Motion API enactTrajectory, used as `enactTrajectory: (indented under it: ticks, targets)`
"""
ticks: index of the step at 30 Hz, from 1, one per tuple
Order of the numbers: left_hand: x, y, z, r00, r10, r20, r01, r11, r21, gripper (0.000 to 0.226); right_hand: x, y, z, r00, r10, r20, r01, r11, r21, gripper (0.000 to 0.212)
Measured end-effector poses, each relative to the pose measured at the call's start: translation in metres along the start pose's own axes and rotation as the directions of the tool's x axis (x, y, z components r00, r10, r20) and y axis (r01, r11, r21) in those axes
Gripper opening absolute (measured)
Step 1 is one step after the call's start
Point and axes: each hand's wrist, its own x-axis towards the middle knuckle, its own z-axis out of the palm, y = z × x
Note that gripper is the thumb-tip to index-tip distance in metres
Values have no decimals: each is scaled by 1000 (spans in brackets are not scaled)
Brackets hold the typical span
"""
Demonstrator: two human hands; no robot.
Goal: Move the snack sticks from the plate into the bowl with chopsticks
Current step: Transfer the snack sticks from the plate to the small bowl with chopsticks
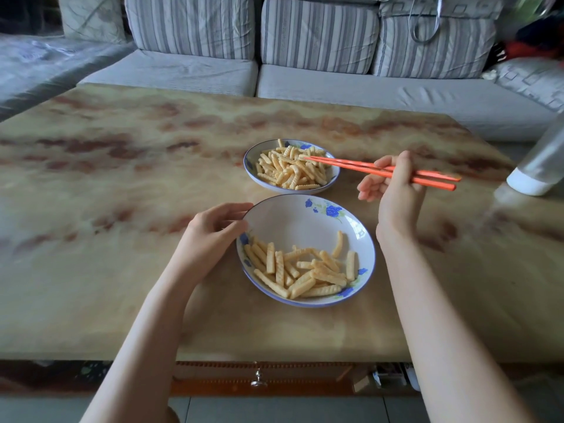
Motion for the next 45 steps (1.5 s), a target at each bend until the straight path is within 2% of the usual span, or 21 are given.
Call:
enactTrajectory:
  ticks: [9,14,19,22,25,35,41,45]
  targets:
    - [-2,2,0,1000,-15,-4,15,1000,10,35,7,-24,-24,998,-49,42,50,999,-10,41]
    - [-3,4,0,1000,-19,14,19,1000,-1,28,23,-44,-56,989,40,146,-32,998,-56,42]
    - [-4,5,1,999,-30,27,30,1000,1,33,27,-57,-79,967,122,225,-87,983,-162,55]
    - [-3,5,1,999,-26,26,26,1000,3,33,26,-59,-84,953,156,259,-89,964,-252,49]
    - [-2,3,2,999,-22,28,22,1000,1,33,29,-59,-88,950,166,265,-88,956,-281,40]
    - [-1,2,2,1000,-22,16,22,1000,0,33,31,-59,-92,935,217,280,-117,935,-334,40]
    - [-1,0,1,1000,7,6,-7,1000,23,30,28,-50,-83,928,249,276,-163,940,-299,40]
    - [0,0,1,1000,5,0,-5,1000,13,30,25,-50,-77,948,215,234,-154,955,-252,40]
